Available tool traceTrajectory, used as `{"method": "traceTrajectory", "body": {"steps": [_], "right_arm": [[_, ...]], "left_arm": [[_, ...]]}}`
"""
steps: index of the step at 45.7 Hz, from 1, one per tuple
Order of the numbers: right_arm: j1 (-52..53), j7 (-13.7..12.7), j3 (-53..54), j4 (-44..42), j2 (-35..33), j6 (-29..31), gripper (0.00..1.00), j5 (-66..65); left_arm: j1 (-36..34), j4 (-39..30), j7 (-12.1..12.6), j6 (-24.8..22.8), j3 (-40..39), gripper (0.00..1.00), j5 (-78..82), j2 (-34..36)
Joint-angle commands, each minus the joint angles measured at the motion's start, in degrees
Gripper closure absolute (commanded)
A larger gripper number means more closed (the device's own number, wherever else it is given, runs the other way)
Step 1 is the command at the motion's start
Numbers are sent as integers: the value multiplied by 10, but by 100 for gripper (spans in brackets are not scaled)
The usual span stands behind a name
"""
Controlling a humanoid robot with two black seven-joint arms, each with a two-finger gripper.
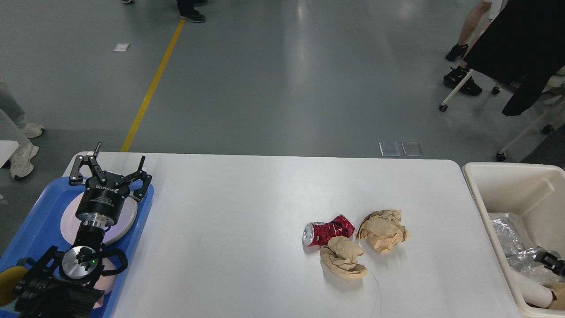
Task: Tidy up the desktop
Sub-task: 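Raise the right gripper out of the bin toward the crumpled brown paper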
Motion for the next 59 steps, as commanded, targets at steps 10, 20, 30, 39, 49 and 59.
{"method": "traceTrajectory", "body": {"steps": [10, 20, 30, 39, 49, 59], "right_arm": [[362, -6, -194, 325, -47, 31, 0, -109], [602, -6, -294, 419, 85, 264, 0, -109], [788, -6, -258, 529, 129, 366, 0, -106], [899, -5, -213, 659, 154, 363, 0, -102], [924, -5, -168, 726, 162, 297, 0, -102], [901, -5, -173, 715, 159, 262, 0, -101]], "left_arm": [[0, 0, 0, 0, 0, 3, 0, 0], [0, 0, 0, 0, 1, 3, 0, 0], [1, 0, -1, 0, 0, 3, 0, 0], [1, 0, -1, 0, 0, 3, 0, 0], [1, 0, -1, 0, 0, 3, -1, 0], [0, 0, -1, 0, 0, 3, 0, 0]]}}
